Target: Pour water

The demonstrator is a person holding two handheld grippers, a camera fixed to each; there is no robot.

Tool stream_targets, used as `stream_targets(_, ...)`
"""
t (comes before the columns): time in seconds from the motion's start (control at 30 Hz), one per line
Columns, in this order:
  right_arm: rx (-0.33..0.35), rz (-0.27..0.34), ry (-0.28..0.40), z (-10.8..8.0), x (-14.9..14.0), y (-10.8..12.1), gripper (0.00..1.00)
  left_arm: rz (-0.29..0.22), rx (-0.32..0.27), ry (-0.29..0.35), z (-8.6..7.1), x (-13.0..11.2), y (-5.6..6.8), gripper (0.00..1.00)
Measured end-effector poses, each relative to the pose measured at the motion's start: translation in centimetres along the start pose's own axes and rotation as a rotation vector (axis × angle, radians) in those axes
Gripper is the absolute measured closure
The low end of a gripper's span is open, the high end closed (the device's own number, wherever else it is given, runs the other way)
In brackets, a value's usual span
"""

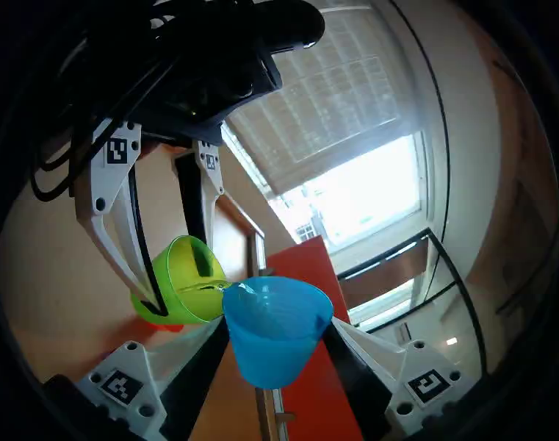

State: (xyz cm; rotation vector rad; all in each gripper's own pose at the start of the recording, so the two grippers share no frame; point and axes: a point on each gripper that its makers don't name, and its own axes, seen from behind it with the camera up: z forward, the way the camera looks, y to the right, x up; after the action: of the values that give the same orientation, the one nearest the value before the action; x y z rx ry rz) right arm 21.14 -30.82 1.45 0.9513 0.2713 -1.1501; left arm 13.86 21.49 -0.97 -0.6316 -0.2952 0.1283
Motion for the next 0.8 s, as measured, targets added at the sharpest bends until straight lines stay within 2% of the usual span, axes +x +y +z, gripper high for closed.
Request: stream_targets(0.8, -0.001, -0.041, -0.003, 0.13, -0.18, 0.7, 0.11, 0.004, 0.004, -0.004, -0.03, -0.21, -0.14, 0.14)
